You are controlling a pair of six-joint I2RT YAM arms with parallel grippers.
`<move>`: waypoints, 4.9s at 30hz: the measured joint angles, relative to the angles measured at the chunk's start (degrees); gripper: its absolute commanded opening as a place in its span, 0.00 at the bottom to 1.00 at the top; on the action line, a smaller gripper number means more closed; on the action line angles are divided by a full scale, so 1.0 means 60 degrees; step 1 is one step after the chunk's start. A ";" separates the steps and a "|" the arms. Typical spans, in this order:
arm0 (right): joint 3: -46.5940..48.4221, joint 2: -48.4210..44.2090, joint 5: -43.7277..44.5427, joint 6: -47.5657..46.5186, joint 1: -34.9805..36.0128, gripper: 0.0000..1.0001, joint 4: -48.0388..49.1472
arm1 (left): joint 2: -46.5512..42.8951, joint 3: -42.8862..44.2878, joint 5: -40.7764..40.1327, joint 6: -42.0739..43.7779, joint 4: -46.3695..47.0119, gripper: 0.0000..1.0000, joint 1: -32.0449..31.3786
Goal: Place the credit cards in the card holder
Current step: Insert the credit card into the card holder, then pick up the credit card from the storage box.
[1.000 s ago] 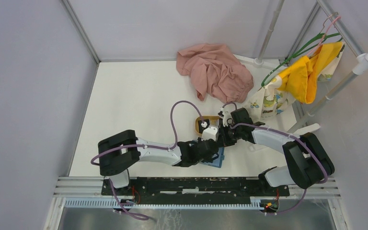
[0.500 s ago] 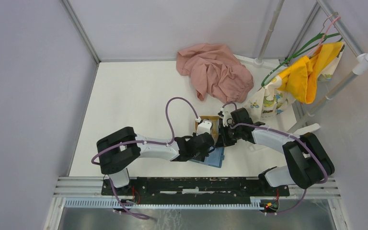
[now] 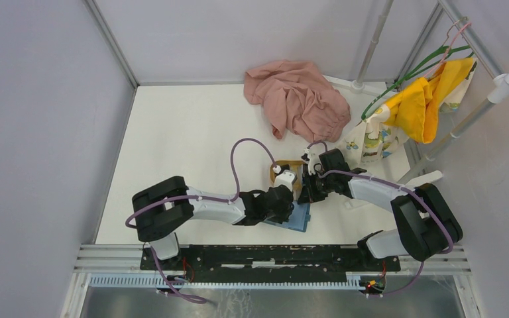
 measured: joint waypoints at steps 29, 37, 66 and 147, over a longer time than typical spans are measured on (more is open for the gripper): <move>0.0328 0.0098 0.0033 -0.0594 -0.0011 0.15 -0.0248 | 0.0124 0.0685 -0.1534 -0.0244 -0.1712 0.35 -0.0066; 0.0710 -0.0339 -0.1275 -0.2994 0.0004 0.13 -0.0124 | -0.1067 -0.0055 -0.1246 -0.0240 -0.1639 0.38 -0.0066; 0.2255 0.1071 0.0714 -1.5905 0.4564 0.00 -0.2703 | -0.5366 -0.4630 -0.0481 -0.0845 -0.0798 0.26 0.2259; 0.3504 -0.0015 -0.2302 -0.7690 -0.0936 0.98 -0.0659 | -0.5253 0.2444 0.2492 0.3646 -0.3490 1.00 0.5049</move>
